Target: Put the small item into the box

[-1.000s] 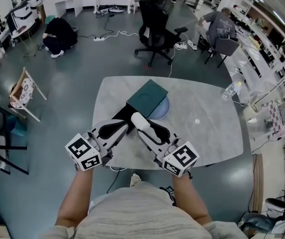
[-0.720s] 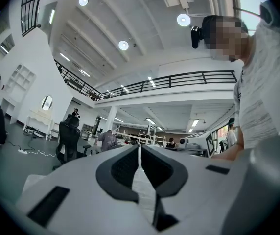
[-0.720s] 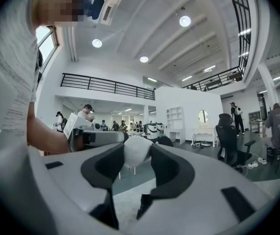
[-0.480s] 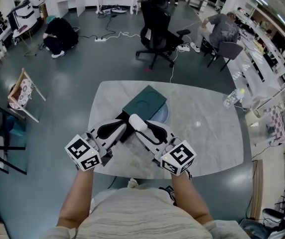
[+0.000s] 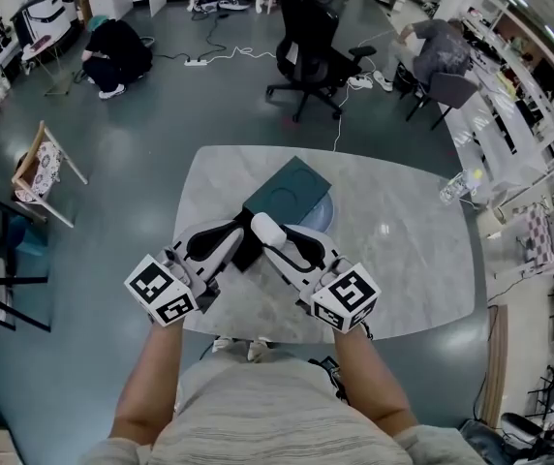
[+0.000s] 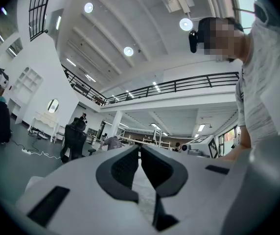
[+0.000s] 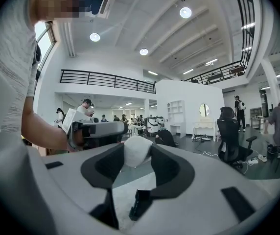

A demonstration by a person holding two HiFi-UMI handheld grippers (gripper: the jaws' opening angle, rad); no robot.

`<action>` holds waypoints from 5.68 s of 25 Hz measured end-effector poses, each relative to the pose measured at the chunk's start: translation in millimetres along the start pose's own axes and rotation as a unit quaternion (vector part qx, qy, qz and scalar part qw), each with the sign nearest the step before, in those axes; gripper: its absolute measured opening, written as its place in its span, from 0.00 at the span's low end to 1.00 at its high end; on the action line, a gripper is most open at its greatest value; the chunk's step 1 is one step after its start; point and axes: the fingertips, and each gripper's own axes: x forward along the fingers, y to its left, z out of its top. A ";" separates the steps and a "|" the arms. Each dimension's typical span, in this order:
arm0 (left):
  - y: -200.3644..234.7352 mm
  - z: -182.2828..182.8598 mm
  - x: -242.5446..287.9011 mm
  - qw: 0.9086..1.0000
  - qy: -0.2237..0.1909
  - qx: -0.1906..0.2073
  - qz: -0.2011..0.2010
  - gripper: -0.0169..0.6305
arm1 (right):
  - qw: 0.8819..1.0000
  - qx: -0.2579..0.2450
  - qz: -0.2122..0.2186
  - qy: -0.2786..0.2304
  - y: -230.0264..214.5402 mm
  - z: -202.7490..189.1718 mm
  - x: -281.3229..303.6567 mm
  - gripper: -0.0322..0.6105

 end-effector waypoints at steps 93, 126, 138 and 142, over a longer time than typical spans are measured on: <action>93.7 -53.3 -26.1 0.997 0.007 -0.067 0.040 0.07 | 0.936 0.062 -0.037 0.345 -36.9 -250.2 108.5 0.34; 100.1 -57.9 -23.4 0.996 0.013 -0.073 0.041 0.07 | 0.936 0.065 -0.044 0.343 -43.3 -248.3 117.3 0.40; 91.5 -48.7 -22.0 0.997 0.016 -0.064 0.032 0.07 | 0.948 0.047 -0.032 0.312 -33.3 -218.9 116.9 0.40; 86.7 -48.2 -21.5 0.998 0.018 -0.061 0.027 0.07 | 0.953 0.046 -0.032 0.299 -29.6 -209.3 112.4 0.40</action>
